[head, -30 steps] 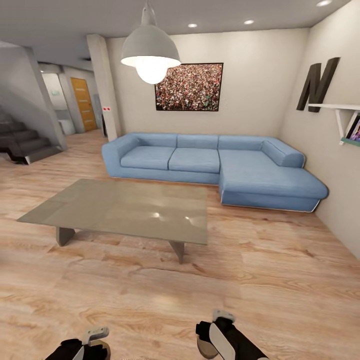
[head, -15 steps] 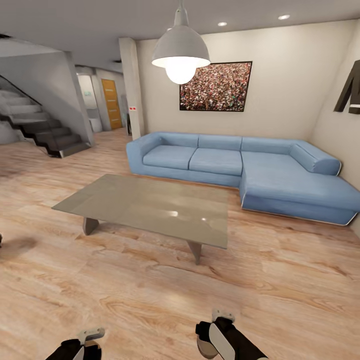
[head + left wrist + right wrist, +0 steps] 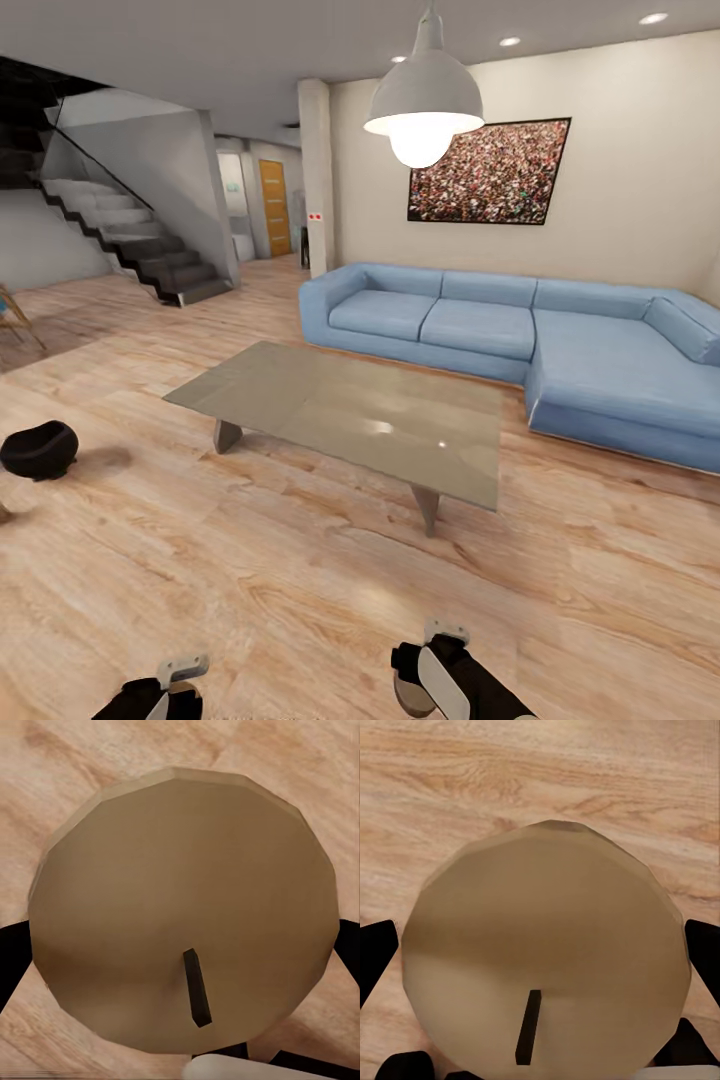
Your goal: Place each of the two pumpkins and all three candles from the living room inside a cabinet in the living room (use any cabinet), then make sure every cabinet is closed, and position the cauldron so it is next to a table in the living room.
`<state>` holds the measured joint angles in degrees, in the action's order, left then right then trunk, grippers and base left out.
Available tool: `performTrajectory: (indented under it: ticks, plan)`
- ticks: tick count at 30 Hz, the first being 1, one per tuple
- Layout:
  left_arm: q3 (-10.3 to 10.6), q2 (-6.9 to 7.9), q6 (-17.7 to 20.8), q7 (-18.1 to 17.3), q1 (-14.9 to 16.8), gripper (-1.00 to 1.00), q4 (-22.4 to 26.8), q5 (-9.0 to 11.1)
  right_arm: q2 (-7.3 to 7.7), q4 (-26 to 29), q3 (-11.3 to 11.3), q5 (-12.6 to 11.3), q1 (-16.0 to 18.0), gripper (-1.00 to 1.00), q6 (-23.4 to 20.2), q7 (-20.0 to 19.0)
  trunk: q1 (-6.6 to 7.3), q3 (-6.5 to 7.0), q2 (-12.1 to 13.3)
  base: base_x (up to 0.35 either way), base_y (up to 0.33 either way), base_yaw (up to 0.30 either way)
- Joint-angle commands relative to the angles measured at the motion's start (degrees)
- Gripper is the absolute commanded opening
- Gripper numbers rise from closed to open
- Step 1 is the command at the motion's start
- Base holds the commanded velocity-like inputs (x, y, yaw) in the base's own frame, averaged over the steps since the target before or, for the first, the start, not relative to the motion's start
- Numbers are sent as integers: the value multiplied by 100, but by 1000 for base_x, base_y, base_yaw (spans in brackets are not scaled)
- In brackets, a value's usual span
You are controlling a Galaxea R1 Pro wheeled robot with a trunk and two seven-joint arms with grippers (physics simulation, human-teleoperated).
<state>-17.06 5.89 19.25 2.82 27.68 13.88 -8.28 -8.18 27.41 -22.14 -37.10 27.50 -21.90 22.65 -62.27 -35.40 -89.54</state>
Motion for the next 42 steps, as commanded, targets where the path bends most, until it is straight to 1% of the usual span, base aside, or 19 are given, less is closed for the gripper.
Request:
performTrajectory:
  ticks: [1,11,16,22,24,28,31,35,42]
  plan:
    - [1,0,-3,1,0,-100,1,-7,0,1,-1,1,0,-100,1,1,0,0,0,0,0,290]
    - [7,-4,-29,-1,0,-100,1,-7,-5,1,-1,3,0,-100,3,2,0,0,0,0,0,290]
    - [9,-8,-204,-1,0,-100,-1,-7,-8,1,-1,7,0,-100,9,2,0,0,0,13,0,289]
    - [9,-2,-256,-1,0,-100,-6,-7,-9,1,-4,10,0,-100,10,2,0,-7,0,183,0,289]
    - [9,-1,-261,-1,0,-100,-5,-7,-9,1,-59,10,0,-100,10,2,0,-12,0,303,0,288]
    - [8,0,-263,-1,0,-100,-7,-7,-9,1,-331,7,0,-100,10,2,0,-24,0,322,0,283]
    - [9,0,-263,-1,0,-100,-8,-7,-9,1,-470,7,0,-100,10,2,0,-35,0,316,0,277]
    - [7,0,-263,-1,0,-100,-6,-2,-9,1,-509,9,0,-100,10,2,0,-52,0,163,0,271]
    - [5,0,-264,-1,0,-100,-8,1,-9,1,-519,10,0,-100,10,26,0,-82,0,22,0,269]
